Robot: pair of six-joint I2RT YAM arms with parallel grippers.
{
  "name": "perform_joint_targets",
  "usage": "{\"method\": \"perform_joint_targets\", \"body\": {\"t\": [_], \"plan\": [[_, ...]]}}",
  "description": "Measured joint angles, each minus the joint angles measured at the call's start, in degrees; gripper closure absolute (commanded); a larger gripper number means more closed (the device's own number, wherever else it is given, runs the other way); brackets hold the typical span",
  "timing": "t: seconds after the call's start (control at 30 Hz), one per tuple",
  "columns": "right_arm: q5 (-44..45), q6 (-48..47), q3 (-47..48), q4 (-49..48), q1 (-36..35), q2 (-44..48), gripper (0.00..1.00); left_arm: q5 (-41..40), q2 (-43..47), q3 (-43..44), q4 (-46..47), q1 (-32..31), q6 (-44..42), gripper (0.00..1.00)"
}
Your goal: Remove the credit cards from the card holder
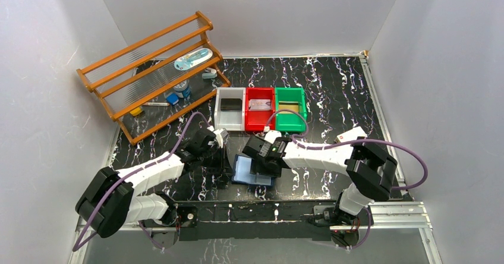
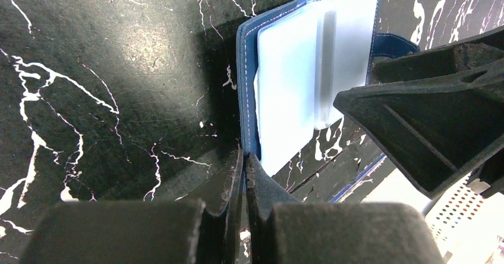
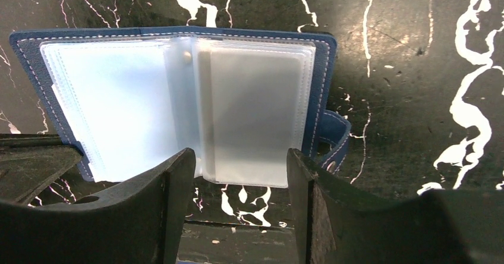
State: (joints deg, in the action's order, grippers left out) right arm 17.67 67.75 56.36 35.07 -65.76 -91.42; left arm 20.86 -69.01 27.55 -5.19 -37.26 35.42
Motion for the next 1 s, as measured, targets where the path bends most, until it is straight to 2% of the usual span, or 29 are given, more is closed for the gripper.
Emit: {"method": "perform_joint_targets", "body": {"t": [0.47,0.77,1.0], "plan": [[0.33,0.46,0.02,0.61,0.0,-1.44,0.34,-0.55,1.01,-0.76,0.31,0.0,1.27,1.0],[0.24,-0.04,0.13,0.76,0.0,-1.99,0.4,-0.52,0.98,-0.85,0.39,0.0,1.27,1.0],[0.42,-0.66,1.05,0.96,0.0,-1.95,0.41,-0.52,0.98,-0.87,0.39,0.0,1.25,1.0]]}}
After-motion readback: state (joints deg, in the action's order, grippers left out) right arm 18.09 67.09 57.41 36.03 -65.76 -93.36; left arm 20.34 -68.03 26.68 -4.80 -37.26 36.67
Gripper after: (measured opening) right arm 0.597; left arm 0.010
